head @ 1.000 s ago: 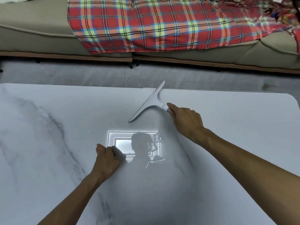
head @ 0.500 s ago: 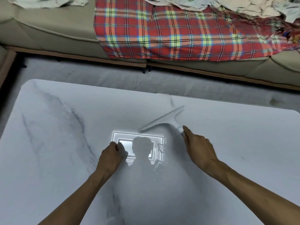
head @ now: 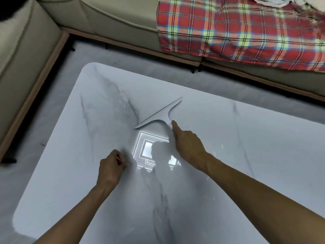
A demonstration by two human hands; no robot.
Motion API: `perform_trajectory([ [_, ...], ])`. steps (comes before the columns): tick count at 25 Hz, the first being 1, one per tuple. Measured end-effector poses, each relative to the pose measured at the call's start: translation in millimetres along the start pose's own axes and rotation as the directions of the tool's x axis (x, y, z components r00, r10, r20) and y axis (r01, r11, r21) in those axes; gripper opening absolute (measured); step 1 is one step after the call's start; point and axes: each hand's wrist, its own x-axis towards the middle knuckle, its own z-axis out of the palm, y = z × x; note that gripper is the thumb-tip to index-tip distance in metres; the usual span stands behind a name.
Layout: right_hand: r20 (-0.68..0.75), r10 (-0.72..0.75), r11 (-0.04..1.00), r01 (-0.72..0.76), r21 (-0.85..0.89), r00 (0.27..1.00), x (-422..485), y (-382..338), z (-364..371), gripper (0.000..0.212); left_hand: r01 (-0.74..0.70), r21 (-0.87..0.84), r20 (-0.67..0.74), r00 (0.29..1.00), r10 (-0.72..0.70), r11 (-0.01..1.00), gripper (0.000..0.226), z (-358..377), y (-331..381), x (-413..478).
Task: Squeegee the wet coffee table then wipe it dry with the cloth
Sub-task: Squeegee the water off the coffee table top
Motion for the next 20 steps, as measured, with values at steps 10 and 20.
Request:
perform_trajectory([
  [10, -0.031, 0.245, 0.912, -0.241, -0.333, 0.969, -155, 120, -45, 0.045, -0.031, 0.091, 0.26, 0.966, 0.006, 0.995, 0.009, 19, 19, -24],
  [20, 0.147, -0.394, 0.872, 0.419, -0.253, 0.907, -58, -109, 65, 0.041, 0.085, 0.017, -0.089, 0.993, -0.083, 0.996, 0.025, -46, -50, -9],
])
